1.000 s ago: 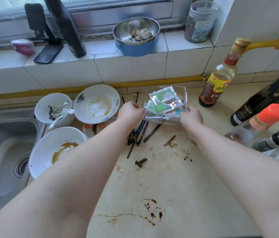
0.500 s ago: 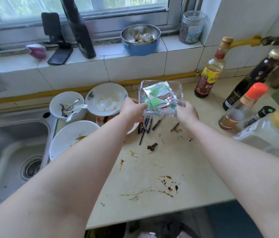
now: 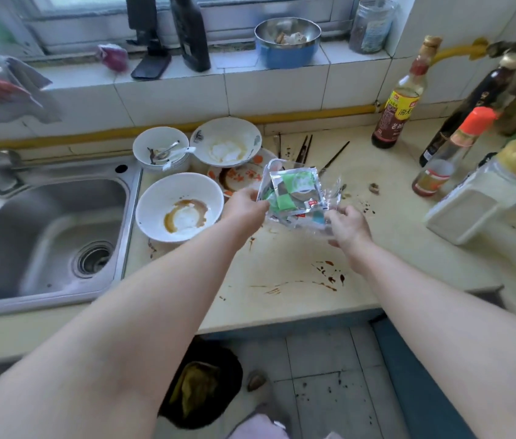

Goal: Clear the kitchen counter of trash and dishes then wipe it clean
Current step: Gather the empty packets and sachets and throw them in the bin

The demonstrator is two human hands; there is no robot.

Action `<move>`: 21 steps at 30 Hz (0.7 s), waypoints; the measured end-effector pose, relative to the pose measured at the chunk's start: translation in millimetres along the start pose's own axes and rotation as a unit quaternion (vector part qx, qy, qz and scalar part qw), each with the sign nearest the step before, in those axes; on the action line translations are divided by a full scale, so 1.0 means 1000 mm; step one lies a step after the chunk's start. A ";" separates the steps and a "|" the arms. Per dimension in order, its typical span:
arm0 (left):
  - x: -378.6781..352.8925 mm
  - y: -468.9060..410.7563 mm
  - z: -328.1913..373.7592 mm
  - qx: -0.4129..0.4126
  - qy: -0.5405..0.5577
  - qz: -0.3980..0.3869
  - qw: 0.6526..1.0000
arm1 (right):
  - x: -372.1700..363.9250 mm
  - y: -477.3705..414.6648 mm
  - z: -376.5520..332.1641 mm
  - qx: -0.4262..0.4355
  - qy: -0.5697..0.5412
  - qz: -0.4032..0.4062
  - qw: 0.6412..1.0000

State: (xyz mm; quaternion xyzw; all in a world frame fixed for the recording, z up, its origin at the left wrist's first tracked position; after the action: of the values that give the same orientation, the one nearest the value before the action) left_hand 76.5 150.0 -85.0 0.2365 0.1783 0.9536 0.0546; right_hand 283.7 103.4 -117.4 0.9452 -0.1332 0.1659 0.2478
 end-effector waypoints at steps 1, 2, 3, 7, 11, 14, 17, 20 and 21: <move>0.003 0.007 -0.007 0.000 0.003 0.006 1.000 | -0.003 0.007 0.002 0.006 -0.001 -0.008 1.000; 0.007 0.020 -0.016 0.001 0.006 0.016 1.000 | -0.007 0.019 0.006 0.009 -0.002 -0.017 1.000; 0.011 0.030 -0.025 0.002 0.007 0.028 1.000 | -0.011 0.030 0.008 0.013 -0.002 -0.023 1.000; 0.020 0.081 -0.062 0.003 0.016 0.073 0.997 | -0.028 0.078 0.029 0.017 0.011 -0.052 0.998; 0.030 0.147 -0.110 0.023 0.091 0.110 0.989 | -0.045 0.129 0.059 0.047 -0.005 -0.101 0.994; 0.037 0.188 -0.142 0.059 0.161 0.092 0.981 | -0.055 0.161 0.077 0.047 -0.012 -0.116 0.992; 0.051 0.227 -0.172 0.079 0.209 0.077 0.972 | -0.075 0.193 0.093 0.044 0.005 -0.148 0.988; 0.069 0.257 -0.210 0.101 0.218 0.089 0.967 | -0.104 0.221 0.112 0.031 0.017 -0.204 0.978; 0.074 0.264 -0.226 0.116 0.222 0.097 0.963 | -0.115 0.228 0.121 0.022 0.020 -0.217 0.976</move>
State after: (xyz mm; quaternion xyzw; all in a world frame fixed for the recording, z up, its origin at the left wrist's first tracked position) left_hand -100.9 -152.9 -142.8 0.0402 0.2713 0.9557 -0.1072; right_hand 133.0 -131.2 -164.0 0.9532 0.0841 0.1297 0.2600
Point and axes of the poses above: each hand's wrist, its own y-axis away from the middle knuckle, its own x-axis out of the back of the hand, z = x × y, the point moved 7 cm from there along -y, towards the middle knuckle, and after that the axes turned 4 degrees about -z, right-handed, at the moved point
